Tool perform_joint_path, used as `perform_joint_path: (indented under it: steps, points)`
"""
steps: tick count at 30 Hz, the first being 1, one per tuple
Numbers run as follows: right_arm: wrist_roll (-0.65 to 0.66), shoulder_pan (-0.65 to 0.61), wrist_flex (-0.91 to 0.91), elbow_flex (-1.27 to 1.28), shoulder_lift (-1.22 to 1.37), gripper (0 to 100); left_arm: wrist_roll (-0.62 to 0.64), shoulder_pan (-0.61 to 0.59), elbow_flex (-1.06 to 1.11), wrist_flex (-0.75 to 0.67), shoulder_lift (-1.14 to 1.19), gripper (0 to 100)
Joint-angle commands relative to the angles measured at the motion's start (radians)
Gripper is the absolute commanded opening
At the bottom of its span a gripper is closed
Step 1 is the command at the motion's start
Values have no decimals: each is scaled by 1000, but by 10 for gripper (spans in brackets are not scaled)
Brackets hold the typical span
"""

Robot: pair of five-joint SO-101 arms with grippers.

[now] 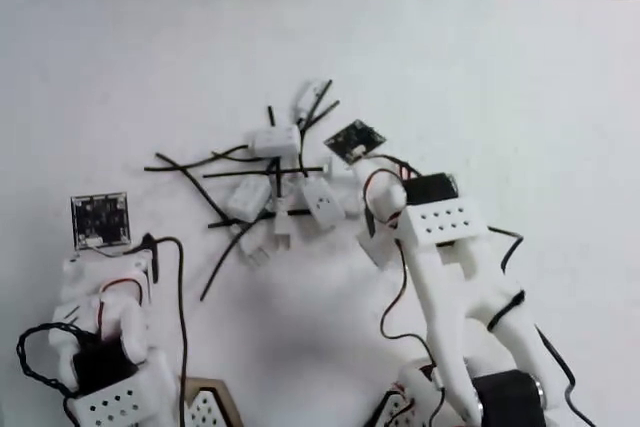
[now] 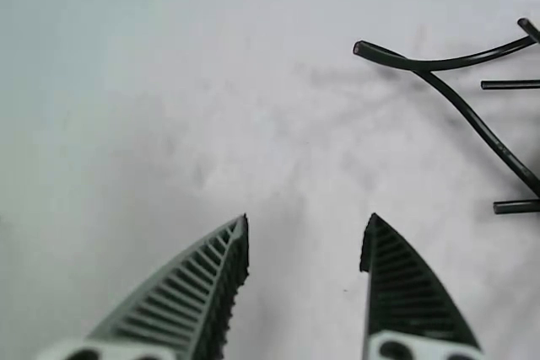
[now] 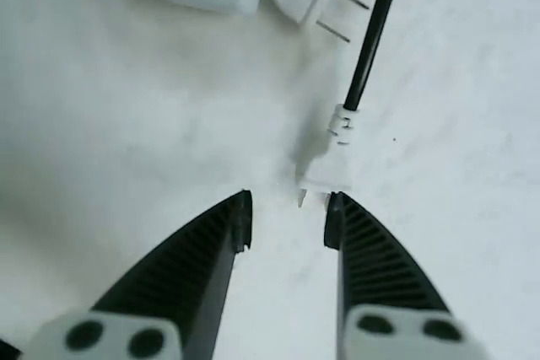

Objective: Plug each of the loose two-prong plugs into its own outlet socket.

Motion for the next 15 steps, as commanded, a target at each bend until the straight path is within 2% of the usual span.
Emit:
perform_joint_path:
  steps: [1,7,15]
  points:
    - [11,-4,-91,15,48,135,-2,-5,-9,-23,-12,222]
    - [12,1,-153,-3,213,134,-2,-5,-9,-23,-12,222]
    - [17,79,-154,-29,317,104,-2,-5,-9,-23,-12,222]
